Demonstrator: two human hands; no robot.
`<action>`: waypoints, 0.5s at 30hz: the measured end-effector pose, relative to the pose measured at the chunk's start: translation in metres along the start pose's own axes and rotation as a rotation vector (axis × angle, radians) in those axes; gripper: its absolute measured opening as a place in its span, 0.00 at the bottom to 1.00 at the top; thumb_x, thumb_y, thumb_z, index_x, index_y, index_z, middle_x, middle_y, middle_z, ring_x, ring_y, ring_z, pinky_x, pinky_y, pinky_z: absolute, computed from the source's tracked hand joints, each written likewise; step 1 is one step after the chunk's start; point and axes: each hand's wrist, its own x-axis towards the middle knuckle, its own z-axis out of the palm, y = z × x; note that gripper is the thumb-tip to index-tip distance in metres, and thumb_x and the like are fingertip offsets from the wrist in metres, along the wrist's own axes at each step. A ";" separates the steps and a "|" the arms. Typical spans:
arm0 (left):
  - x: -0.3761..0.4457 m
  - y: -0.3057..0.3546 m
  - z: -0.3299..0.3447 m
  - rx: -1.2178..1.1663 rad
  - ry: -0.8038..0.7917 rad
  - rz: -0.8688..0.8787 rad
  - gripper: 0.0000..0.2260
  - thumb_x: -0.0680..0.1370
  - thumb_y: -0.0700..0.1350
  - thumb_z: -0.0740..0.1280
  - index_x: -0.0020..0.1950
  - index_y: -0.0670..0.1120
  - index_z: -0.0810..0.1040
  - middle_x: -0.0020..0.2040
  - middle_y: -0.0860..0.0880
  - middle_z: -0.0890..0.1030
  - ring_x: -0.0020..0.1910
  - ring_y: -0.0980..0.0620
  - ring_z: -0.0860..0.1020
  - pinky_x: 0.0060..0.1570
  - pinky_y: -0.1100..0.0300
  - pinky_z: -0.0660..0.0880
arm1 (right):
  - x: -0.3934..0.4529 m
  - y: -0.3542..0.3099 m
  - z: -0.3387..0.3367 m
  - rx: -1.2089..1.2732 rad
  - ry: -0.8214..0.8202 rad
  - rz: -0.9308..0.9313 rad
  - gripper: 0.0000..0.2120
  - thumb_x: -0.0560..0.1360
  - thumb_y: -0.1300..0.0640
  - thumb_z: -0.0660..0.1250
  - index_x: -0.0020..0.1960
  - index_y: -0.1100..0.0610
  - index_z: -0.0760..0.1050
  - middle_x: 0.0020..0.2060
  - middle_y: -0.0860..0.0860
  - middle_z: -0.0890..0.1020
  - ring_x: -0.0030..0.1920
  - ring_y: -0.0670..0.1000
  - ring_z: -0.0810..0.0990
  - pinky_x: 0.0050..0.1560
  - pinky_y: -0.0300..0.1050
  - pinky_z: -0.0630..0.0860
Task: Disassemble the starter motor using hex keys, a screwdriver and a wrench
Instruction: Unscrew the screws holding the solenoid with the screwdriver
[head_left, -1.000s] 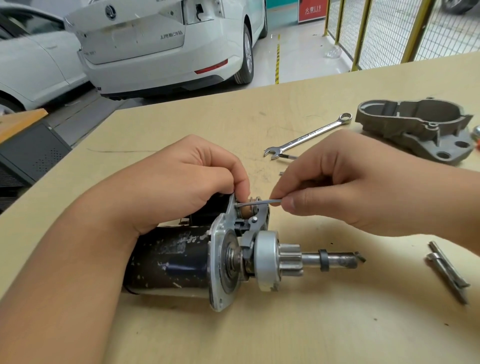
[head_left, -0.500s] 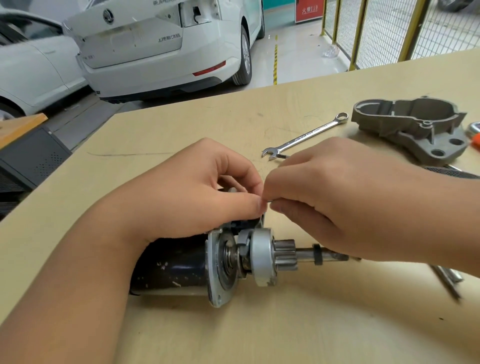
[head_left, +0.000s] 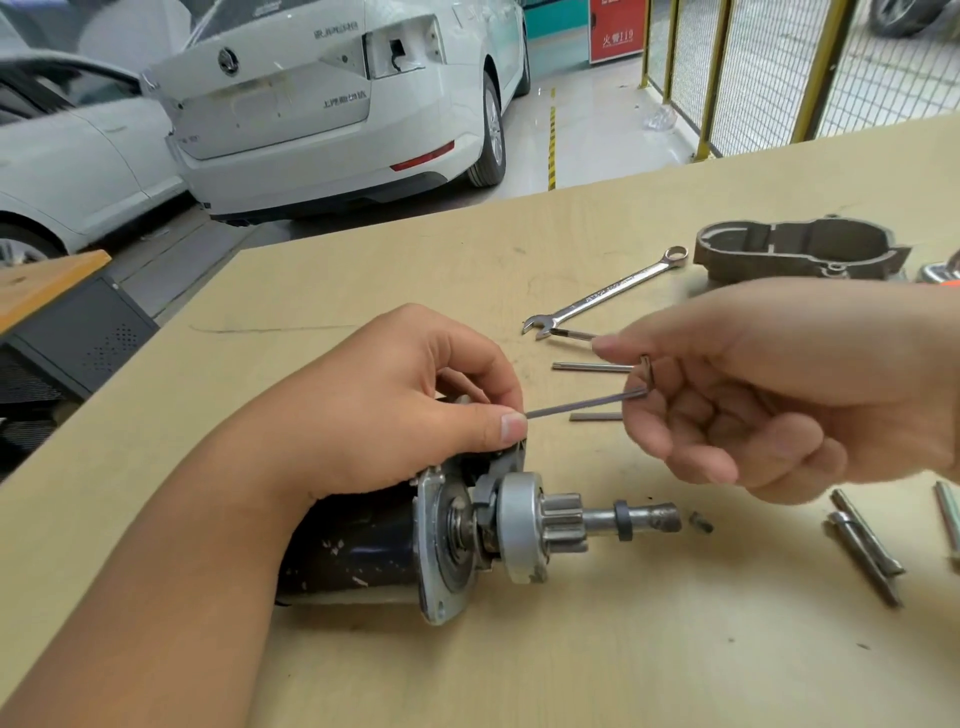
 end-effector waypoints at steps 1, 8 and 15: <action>0.000 0.000 0.000 0.000 -0.003 0.000 0.05 0.71 0.53 0.74 0.43 0.54 0.87 0.44 0.49 0.87 0.48 0.47 0.85 0.55 0.40 0.81 | 0.001 0.001 0.001 0.050 -0.056 0.029 0.23 0.72 0.39 0.68 0.31 0.57 0.76 0.24 0.54 0.72 0.15 0.45 0.61 0.17 0.30 0.60; 0.001 -0.002 0.000 0.018 -0.001 0.001 0.05 0.72 0.53 0.73 0.43 0.54 0.87 0.44 0.51 0.87 0.49 0.52 0.84 0.57 0.41 0.80 | 0.009 0.001 -0.006 0.503 -0.401 0.121 0.18 0.73 0.47 0.74 0.34 0.57 0.73 0.25 0.49 0.69 0.15 0.45 0.65 0.15 0.33 0.62; 0.000 -0.002 0.001 0.040 0.018 -0.004 0.05 0.71 0.54 0.73 0.44 0.55 0.87 0.43 0.53 0.87 0.48 0.54 0.84 0.56 0.43 0.80 | 0.007 0.003 -0.012 0.617 -0.327 0.118 0.23 0.73 0.42 0.74 0.31 0.59 0.77 0.25 0.49 0.69 0.15 0.45 0.63 0.15 0.34 0.63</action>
